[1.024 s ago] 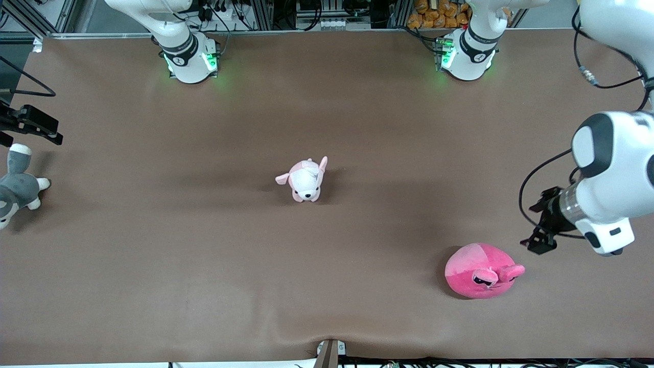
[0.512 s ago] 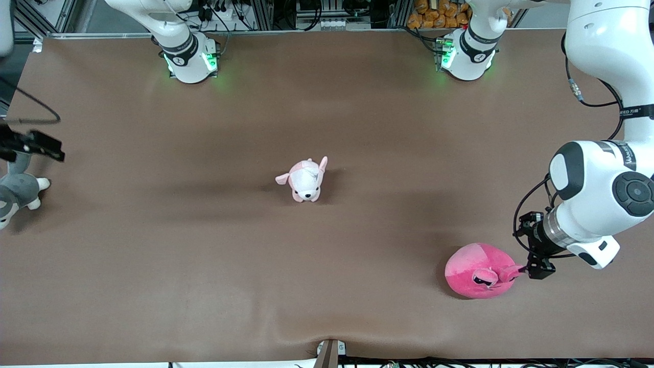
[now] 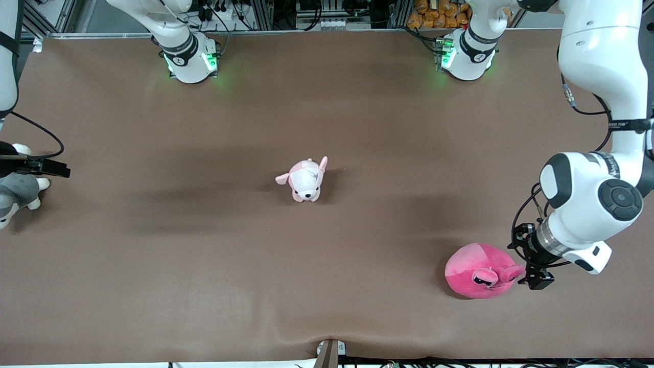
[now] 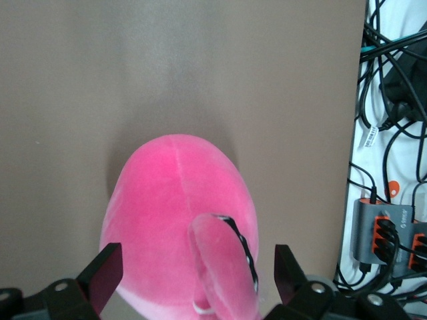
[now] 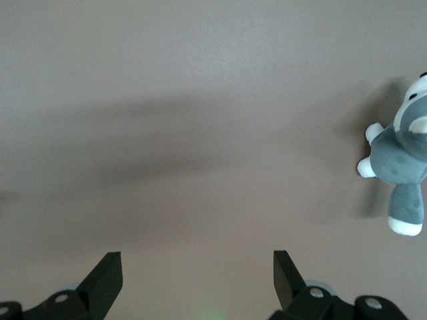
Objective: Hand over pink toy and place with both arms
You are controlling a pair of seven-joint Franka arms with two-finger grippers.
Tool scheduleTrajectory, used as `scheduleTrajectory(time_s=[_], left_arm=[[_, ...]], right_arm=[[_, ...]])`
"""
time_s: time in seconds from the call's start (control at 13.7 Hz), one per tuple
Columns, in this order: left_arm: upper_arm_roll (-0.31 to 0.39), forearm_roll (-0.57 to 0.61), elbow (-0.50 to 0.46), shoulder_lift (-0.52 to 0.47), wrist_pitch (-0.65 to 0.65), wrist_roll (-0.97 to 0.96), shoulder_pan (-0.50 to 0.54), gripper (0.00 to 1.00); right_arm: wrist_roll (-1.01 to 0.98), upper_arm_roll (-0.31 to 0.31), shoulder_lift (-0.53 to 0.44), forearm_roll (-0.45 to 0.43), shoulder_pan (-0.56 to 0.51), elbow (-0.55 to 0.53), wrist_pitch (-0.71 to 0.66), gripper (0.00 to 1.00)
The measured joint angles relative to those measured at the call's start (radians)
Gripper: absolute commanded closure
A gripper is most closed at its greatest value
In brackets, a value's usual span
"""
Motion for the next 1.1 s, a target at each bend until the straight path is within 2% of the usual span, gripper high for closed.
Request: scheduleTrajectory(time_s=[0.07,0.15,0.29,0.37,0.73,1.1], left_arm=[[0.001,0.0,0.0,0.008,0.01,-0.002,0.0,0.02],[0.001,0.0,0.0,0.014,0.022,-0.008,0.0,0.37],[0.002,0.0,0.001,0.021,0.035,-0.028,0.0,0.94],[0.002,0.0,0.001,0.023,0.037,-0.033,0.0,1.0],[0.002,0.0,0.012,0.023,0.042,-0.035,-0.003,1.0],[-0.004,0.0,0.031,-0.019,0.03,-0.034,-0.003,1.0]], right_arm=[[0.01,0.0,0.0,0.011,-0.001,-0.004,-0.001,0.0],[0.027,0.0,0.001,0.044,-0.004,-0.007,-0.001,0.0],[0.115,-0.001,0.001,0.129,-0.018,-0.007,-0.002,0.0],[0.169,0.0,0.001,0.159,-0.019,-0.007,-0.004,0.0],[0.583,0.019,-0.001,0.254,0.037,0.016,-0.07,0.0],[0.988,0.023,-0.003,0.448,0.13,0.037,-0.076,0.0]])
